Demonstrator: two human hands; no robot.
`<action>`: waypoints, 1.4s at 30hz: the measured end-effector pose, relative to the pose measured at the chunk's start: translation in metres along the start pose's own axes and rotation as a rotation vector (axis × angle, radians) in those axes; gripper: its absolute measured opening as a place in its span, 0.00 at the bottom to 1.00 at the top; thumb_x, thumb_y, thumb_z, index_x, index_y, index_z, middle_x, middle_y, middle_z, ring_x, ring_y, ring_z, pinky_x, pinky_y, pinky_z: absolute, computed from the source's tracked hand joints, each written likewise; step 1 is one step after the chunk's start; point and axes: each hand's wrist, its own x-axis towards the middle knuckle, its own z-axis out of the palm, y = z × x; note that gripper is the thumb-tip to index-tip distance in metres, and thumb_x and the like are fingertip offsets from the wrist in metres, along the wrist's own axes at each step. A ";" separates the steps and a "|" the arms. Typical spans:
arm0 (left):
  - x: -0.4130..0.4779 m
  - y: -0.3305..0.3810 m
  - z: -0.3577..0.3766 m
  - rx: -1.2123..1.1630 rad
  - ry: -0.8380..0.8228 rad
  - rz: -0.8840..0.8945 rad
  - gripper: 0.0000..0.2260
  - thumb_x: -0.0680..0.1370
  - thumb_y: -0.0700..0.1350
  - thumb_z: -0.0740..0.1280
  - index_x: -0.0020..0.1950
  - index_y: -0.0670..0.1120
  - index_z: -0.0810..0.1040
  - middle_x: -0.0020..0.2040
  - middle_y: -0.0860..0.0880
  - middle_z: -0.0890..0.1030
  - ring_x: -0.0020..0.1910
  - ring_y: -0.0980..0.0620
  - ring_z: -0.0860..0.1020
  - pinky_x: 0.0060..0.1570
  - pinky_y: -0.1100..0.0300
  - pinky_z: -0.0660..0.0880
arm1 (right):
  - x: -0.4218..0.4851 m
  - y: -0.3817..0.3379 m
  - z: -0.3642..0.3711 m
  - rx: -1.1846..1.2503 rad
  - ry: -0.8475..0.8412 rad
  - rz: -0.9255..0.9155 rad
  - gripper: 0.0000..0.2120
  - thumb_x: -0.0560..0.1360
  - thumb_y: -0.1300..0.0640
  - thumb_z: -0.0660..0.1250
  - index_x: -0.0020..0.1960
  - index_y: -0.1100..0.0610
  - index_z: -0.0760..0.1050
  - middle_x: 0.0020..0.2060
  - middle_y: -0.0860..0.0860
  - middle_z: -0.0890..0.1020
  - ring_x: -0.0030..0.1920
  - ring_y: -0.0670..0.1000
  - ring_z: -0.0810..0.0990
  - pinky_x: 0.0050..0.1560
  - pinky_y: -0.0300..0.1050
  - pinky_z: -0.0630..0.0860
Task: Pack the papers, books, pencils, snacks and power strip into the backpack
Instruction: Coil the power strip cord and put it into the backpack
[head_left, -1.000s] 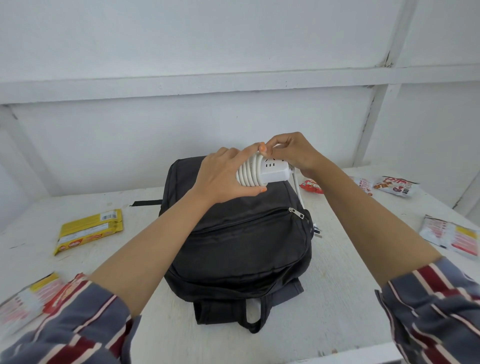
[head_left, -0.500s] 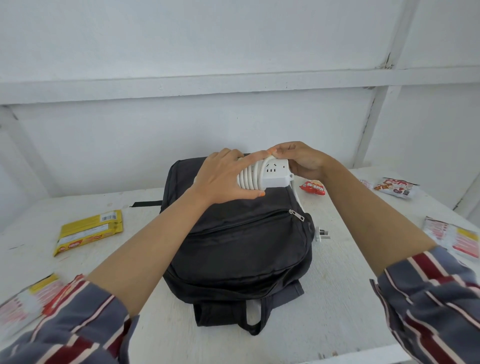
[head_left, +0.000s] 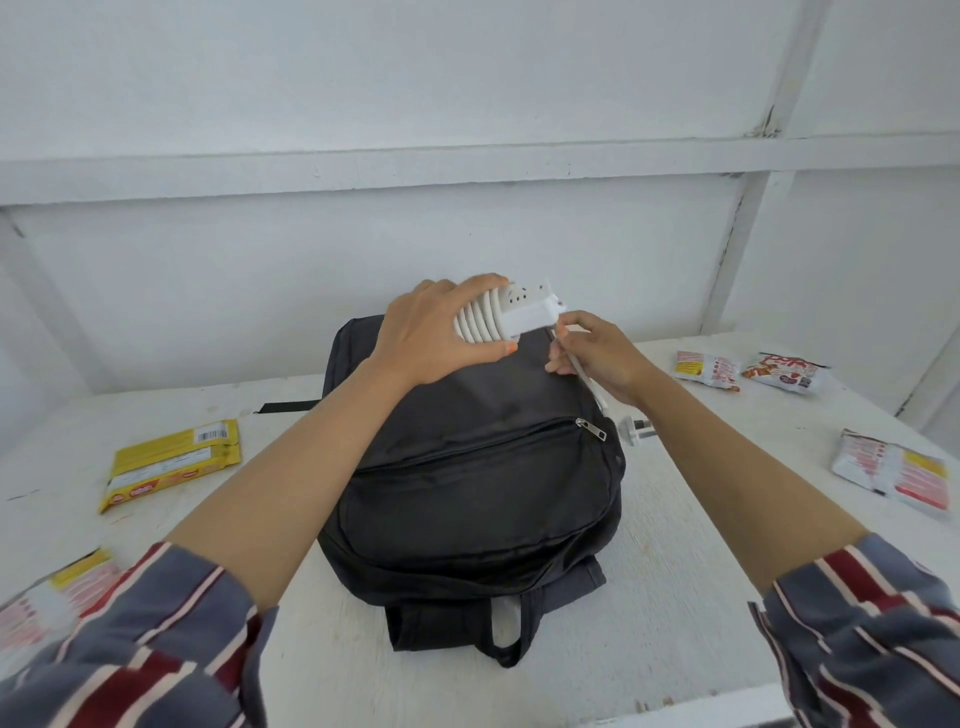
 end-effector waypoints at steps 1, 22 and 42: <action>0.001 0.000 0.000 -0.037 0.007 -0.034 0.30 0.64 0.70 0.63 0.65 0.63 0.68 0.49 0.52 0.78 0.50 0.51 0.75 0.45 0.59 0.68 | -0.002 0.000 0.002 -0.089 0.014 -0.020 0.06 0.80 0.61 0.59 0.49 0.51 0.71 0.33 0.54 0.76 0.32 0.46 0.80 0.40 0.37 0.76; 0.001 0.000 0.002 -0.022 -0.227 -0.107 0.26 0.67 0.67 0.68 0.62 0.61 0.68 0.47 0.55 0.78 0.46 0.52 0.75 0.42 0.58 0.68 | -0.029 -0.101 0.031 -1.501 -0.173 -0.750 0.08 0.75 0.55 0.64 0.49 0.54 0.81 0.43 0.50 0.80 0.46 0.54 0.76 0.44 0.43 0.60; -0.010 -0.005 -0.016 -0.477 -0.291 -0.099 0.27 0.61 0.69 0.67 0.55 0.59 0.77 0.49 0.57 0.81 0.50 0.55 0.79 0.54 0.49 0.75 | -0.001 -0.078 0.033 -0.144 -0.323 -0.171 0.10 0.77 0.65 0.62 0.56 0.63 0.77 0.40 0.49 0.80 0.35 0.40 0.80 0.32 0.30 0.73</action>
